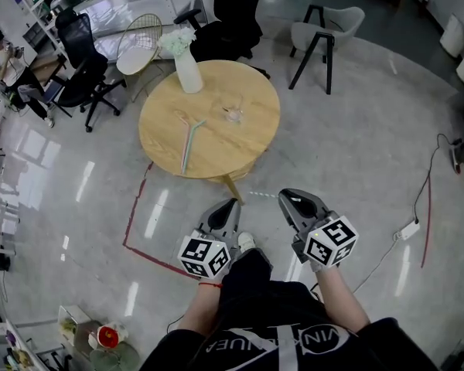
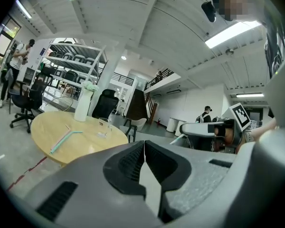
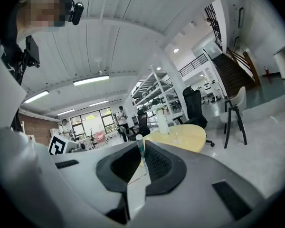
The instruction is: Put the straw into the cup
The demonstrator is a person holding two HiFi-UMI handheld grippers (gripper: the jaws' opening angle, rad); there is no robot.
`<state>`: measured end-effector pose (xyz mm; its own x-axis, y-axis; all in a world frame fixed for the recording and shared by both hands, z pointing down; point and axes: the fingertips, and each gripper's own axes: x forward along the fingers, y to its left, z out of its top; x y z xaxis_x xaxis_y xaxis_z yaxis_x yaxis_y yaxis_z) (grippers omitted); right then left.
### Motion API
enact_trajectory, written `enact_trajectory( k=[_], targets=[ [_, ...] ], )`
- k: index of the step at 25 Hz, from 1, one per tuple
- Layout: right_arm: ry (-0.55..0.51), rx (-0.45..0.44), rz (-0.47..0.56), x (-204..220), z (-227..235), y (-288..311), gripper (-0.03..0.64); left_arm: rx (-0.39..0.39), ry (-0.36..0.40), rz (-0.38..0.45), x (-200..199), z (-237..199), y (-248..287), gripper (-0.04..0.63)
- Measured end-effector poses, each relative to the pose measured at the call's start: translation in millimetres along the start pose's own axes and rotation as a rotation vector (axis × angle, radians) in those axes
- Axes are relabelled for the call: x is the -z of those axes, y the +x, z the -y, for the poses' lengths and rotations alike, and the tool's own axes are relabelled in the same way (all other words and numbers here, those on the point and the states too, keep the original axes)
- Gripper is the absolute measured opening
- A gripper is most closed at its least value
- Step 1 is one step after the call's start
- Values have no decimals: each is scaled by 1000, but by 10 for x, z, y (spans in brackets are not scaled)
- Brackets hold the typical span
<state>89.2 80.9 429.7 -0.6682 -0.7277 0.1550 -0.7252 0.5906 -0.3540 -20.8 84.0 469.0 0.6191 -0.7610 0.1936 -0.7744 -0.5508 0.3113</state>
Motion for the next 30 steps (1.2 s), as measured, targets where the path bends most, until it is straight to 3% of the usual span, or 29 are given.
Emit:
enact_trajectory(
  k=[18,30],
  targets=[
    [-4,44,9,-672,791,1523,21,42,-12,-8,-679,-1270,1176,14],
    [0,35,4,-826,1052,1940,21,63,-48,-36,-646,-1505,1579,14]
  ],
)
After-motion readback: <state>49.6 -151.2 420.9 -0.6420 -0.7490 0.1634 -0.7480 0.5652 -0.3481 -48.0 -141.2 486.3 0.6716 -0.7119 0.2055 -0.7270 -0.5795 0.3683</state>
